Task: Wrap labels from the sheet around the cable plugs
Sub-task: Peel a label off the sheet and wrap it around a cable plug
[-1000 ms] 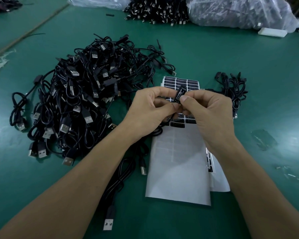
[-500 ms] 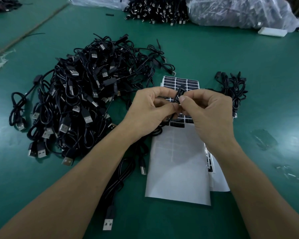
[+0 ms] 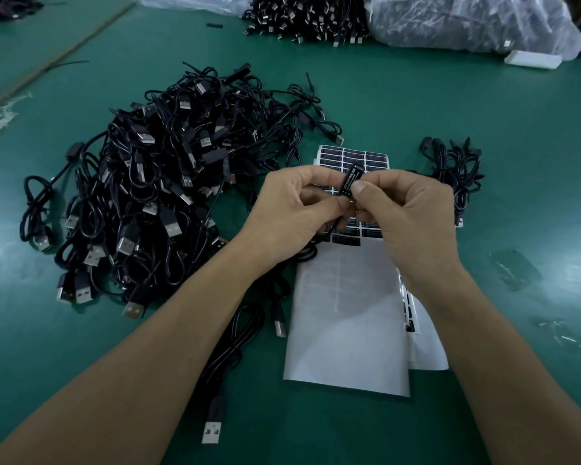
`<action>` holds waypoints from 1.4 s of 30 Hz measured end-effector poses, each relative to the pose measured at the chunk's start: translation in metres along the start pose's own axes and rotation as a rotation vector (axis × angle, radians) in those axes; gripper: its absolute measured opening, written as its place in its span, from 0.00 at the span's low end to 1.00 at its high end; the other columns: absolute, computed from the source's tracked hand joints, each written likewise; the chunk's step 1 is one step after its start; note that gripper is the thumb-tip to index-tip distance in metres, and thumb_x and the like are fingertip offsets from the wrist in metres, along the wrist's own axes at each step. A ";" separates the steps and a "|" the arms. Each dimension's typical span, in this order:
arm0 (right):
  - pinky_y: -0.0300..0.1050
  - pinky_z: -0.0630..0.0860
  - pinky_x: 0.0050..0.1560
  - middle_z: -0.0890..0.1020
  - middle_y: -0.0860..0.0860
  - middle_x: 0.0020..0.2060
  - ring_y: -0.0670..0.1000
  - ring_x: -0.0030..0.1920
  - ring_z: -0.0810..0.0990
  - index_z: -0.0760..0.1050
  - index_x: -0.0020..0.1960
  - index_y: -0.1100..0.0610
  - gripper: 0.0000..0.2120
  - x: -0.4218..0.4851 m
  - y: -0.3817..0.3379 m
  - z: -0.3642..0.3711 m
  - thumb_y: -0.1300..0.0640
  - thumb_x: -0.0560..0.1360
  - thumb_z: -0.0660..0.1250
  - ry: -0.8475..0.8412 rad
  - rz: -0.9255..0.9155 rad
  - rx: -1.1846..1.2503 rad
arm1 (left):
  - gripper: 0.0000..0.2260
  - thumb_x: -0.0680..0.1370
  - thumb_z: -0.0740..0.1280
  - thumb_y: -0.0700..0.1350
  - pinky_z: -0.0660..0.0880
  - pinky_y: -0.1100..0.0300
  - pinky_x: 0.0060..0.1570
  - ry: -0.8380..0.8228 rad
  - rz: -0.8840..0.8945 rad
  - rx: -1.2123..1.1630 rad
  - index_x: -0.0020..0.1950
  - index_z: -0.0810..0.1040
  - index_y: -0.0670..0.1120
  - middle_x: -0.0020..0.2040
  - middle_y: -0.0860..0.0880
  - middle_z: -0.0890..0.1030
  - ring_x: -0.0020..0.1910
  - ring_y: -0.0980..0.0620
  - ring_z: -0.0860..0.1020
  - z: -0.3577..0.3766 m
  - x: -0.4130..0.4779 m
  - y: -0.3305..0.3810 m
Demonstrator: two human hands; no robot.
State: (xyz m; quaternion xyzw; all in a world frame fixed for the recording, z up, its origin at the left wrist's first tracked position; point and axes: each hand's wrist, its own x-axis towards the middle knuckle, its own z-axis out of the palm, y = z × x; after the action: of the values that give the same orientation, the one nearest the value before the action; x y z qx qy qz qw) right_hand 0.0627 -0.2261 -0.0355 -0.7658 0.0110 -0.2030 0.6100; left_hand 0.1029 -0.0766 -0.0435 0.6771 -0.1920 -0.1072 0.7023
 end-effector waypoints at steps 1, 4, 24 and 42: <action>0.40 0.81 0.40 0.84 0.48 0.32 0.47 0.34 0.82 0.83 0.37 0.49 0.11 0.000 0.000 0.000 0.62 0.75 0.71 -0.007 0.010 0.022 | 0.09 0.77 0.71 0.33 0.74 0.68 0.31 0.000 0.000 -0.003 0.50 0.82 0.48 0.33 0.50 0.84 0.29 0.58 0.80 0.000 0.000 0.000; 0.42 0.81 0.42 0.84 0.49 0.32 0.48 0.35 0.81 0.84 0.37 0.48 0.12 0.001 0.000 -0.001 0.61 0.75 0.71 -0.027 0.036 0.060 | 0.09 0.77 0.71 0.33 0.75 0.67 0.32 0.002 -0.002 -0.008 0.50 0.82 0.47 0.35 0.49 0.85 0.30 0.57 0.81 0.000 -0.001 0.001; 0.42 0.82 0.42 0.86 0.50 0.34 0.50 0.36 0.85 0.83 0.40 0.50 0.07 -0.001 0.002 0.002 0.61 0.75 0.72 0.015 0.026 0.037 | 0.09 0.77 0.72 0.33 0.76 0.67 0.33 0.019 -0.024 -0.011 0.51 0.81 0.46 0.33 0.49 0.84 0.31 0.55 0.82 0.001 -0.001 0.002; 0.46 0.83 0.43 0.86 0.49 0.34 0.52 0.37 0.86 0.83 0.40 0.51 0.07 -0.005 0.002 0.007 0.61 0.74 0.73 0.105 0.027 -0.023 | 0.08 0.77 0.71 0.33 0.79 0.63 0.37 0.008 -0.044 -0.009 0.54 0.79 0.43 0.33 0.49 0.84 0.33 0.54 0.82 0.001 -0.002 0.003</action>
State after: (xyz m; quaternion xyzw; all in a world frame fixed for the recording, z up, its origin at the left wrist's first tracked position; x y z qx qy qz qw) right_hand 0.0610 -0.2186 -0.0398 -0.7610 0.0557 -0.2347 0.6023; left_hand 0.1007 -0.0762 -0.0408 0.6783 -0.1737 -0.1211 0.7036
